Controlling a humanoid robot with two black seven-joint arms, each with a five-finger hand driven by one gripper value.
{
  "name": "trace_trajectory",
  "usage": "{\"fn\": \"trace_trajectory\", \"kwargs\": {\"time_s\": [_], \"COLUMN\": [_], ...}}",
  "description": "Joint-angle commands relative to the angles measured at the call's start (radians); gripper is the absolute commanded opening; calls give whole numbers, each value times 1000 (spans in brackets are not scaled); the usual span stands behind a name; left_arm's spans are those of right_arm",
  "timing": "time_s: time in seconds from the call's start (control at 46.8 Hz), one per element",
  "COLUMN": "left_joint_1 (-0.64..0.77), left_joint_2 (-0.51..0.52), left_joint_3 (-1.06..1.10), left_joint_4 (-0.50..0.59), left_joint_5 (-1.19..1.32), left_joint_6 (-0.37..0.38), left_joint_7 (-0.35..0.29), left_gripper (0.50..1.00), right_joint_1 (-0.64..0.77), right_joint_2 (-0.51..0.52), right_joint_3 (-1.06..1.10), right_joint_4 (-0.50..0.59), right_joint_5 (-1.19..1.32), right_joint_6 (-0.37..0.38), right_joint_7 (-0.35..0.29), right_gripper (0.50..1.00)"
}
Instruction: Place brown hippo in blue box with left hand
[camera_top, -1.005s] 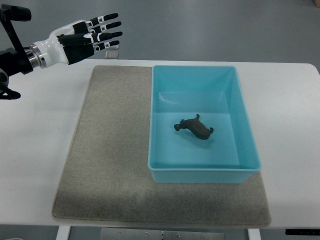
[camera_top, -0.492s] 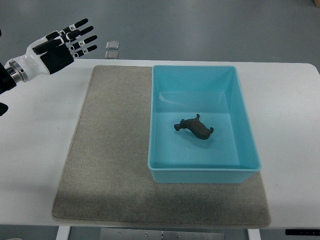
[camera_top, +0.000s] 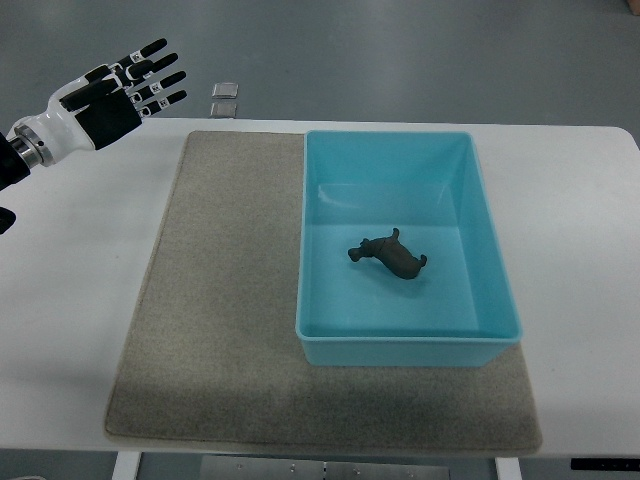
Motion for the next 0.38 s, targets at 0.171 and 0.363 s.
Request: {"fn": "trace_trajectory", "kwargs": {"time_s": [0.171,0.363], "left_joint_1": [4,4], "left_joint_2": [4,-2], "left_joint_3": [-3,-8], "left_joint_4": [-1,-1], "left_joint_5": [0,-1], "left_joint_6": [0,5], "left_joint_7": [-2,-3], "left_gripper": [1000,1000], "right_joint_1": [0,0], "right_joint_2": [0,0], "right_joint_3": [2,2], "right_joint_4": [11,14], "right_joint_5": [-2,-2], "right_joint_6": [9,13], "right_joint_7": [0,2], "right_gripper": [936,936]}}
